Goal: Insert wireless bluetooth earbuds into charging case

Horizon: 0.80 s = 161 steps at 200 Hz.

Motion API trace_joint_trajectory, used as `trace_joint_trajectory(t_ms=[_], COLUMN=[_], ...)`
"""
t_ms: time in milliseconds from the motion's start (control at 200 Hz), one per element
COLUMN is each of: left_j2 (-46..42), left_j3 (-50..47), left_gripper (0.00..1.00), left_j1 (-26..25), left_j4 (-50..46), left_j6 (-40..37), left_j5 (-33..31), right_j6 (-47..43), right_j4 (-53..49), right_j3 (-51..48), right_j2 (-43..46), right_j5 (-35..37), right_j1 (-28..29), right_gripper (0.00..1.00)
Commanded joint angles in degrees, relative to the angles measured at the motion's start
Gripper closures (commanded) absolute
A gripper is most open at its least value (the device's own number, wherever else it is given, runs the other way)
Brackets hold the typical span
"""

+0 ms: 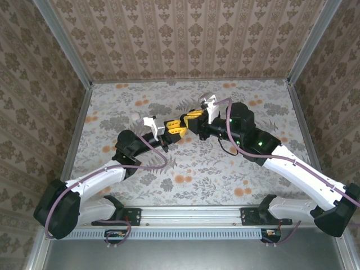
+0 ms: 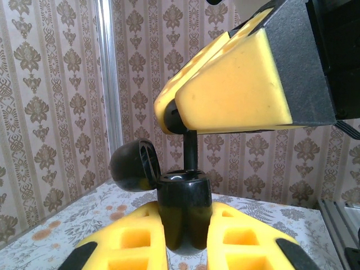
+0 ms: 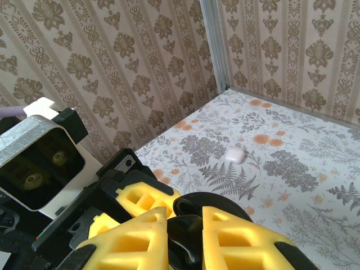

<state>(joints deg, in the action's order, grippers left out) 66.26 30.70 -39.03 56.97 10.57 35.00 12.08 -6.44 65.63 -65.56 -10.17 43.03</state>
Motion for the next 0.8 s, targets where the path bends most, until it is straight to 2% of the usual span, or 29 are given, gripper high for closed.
trace_joint_trajectory(t_ms=[0, 490, 690, 800], left_j2=[-1.31, -1.31, -1.31, -1.42], left_j3=[0.24, 0.41, 0.67, 0.6], left_gripper=[1.0, 1.0, 1.0, 1.0], left_j1=[-0.33, -0.35, -0.33, -0.39], left_j4=[1.83, 1.36, 1.06, 0.7], left_j6=[0.94, 0.88, 0.86, 0.67], left_j5=[1.38, 1.12, 1.21, 1.15], right_j6=[-1.16, -1.46, -0.92, -0.74], right_j4=[-1.81, -5.46, -5.75, -6.21], right_j3=[1.5, 2.07, 2.7, 3.69], right_j2=[-0.85, -1.36, -2.11, -2.2], right_j5=[-1.25, -2.94, -2.76, -1.79], right_j1=[0.31, 0.63, 0.66, 0.66], right_gripper=[0.84, 0.83, 0.75, 0.62])
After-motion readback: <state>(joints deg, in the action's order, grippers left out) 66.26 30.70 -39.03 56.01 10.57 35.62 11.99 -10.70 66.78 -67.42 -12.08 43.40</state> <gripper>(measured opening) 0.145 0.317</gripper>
